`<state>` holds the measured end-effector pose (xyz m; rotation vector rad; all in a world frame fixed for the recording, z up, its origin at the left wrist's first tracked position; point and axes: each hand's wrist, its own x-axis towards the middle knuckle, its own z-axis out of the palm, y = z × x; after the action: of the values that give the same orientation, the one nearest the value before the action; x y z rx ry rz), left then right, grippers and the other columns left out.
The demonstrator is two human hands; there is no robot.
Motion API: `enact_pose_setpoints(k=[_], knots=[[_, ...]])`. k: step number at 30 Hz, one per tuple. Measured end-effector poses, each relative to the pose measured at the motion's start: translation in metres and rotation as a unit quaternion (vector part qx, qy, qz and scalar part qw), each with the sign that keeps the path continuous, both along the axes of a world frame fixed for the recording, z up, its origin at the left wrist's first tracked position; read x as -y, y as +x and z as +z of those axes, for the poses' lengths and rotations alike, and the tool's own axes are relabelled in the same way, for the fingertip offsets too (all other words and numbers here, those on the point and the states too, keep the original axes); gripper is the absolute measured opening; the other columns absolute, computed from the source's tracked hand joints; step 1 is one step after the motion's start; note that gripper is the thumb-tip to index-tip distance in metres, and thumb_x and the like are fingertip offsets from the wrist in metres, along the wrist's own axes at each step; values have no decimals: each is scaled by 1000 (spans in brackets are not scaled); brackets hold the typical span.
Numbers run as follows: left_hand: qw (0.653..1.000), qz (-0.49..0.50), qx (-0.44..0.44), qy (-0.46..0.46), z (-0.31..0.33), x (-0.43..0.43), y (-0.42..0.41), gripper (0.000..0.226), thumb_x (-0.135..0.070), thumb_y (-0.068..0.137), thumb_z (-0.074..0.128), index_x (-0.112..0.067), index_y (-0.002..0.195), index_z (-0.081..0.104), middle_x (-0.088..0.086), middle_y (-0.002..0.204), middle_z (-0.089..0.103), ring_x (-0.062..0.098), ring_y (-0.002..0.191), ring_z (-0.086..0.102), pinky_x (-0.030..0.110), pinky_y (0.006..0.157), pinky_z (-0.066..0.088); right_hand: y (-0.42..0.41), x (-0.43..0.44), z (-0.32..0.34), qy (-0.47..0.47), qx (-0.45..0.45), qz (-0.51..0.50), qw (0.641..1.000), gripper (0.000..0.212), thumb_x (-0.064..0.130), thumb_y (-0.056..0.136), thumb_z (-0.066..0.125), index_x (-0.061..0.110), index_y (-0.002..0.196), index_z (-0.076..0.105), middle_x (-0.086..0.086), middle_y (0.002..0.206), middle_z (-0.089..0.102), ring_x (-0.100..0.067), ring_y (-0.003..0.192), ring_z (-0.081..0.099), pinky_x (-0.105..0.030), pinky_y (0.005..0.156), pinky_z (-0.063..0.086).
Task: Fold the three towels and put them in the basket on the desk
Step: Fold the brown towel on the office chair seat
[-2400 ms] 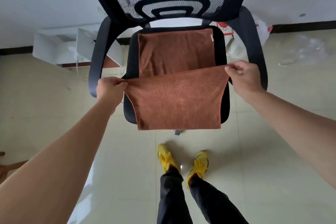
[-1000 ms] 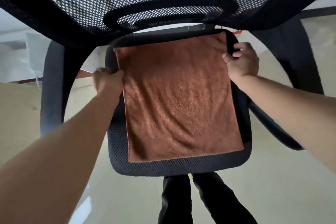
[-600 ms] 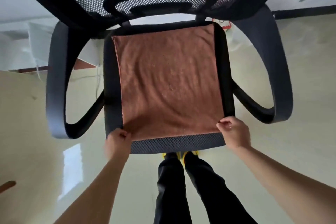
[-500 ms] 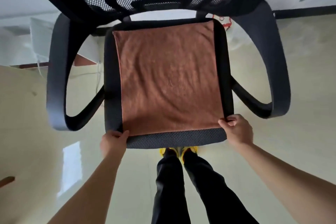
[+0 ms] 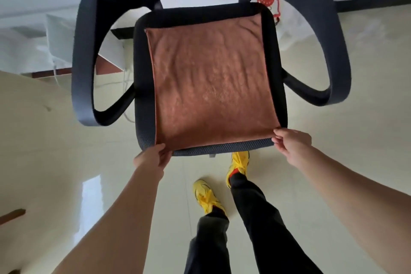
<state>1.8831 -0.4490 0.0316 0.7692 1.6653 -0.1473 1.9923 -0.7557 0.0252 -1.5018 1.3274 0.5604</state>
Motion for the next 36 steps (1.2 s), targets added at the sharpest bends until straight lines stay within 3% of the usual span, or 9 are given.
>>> enact_pose_setpoints(k=[6,10,15,18,20,22,27,31,36], knots=[[998,-36,-41,20,21,9,-70,15,9,80,64,6,92,58,24,79,63,29,59,62,23,42,53,-69,17,26,2,-2,17,1000,6,0,86,65,4,90,63,-11,69,59,-17,54,54,-19,46,53],[991,-98,-64,72,35,17,-104,17,8,85,58,-2,98,52,21,77,62,27,55,61,25,45,54,-110,27,40,-12,16,53,998,19,0,89,60,10,104,56,-9,69,56,-16,49,52,-22,42,45],[978,-171,-5,121,55,16,-94,15,3,90,49,-9,84,56,16,69,58,23,52,55,26,51,49,-101,23,62,3,74,79,994,13,3,90,59,15,90,64,-12,82,63,-18,57,53,-25,49,47],[966,-209,41,150,63,2,-59,18,4,89,49,-1,89,66,14,68,60,23,55,55,27,56,53,-60,10,76,35,104,88,990,21,2,92,53,11,100,69,-7,83,64,-15,66,59,-25,55,51],[943,-271,58,183,66,-9,-31,17,3,85,54,-3,86,70,12,68,62,25,60,57,33,66,51,-27,0,82,54,127,113,984,29,-5,90,51,12,107,68,-5,85,63,-12,68,59,-19,53,53],[897,-374,67,226,71,-18,-4,16,-1,76,64,-16,76,68,9,70,64,25,68,60,35,69,50,2,-8,82,26,164,178,970,33,-7,84,60,10,111,68,-8,93,63,-11,68,59,-16,53,53],[731,-577,24,363,68,-42,59,21,-8,79,66,-9,98,75,11,90,72,29,88,63,30,77,46,62,-20,63,-70,219,324,918,14,14,82,73,18,95,73,-6,88,68,-18,76,64,-37,72,58],[734,-577,8,358,52,-54,101,19,-15,83,61,-10,95,75,8,82,65,29,82,58,32,71,46,103,-26,34,-86,212,352,908,5,24,79,76,23,81,72,1,85,69,-19,87,67,-43,86,57],[721,-583,-8,376,24,-59,136,23,-16,90,57,-7,106,71,18,103,68,36,99,59,35,86,47,142,-33,3,-107,208,385,893,8,27,82,74,23,89,73,4,85,68,-19,84,67,-37,78,60]])
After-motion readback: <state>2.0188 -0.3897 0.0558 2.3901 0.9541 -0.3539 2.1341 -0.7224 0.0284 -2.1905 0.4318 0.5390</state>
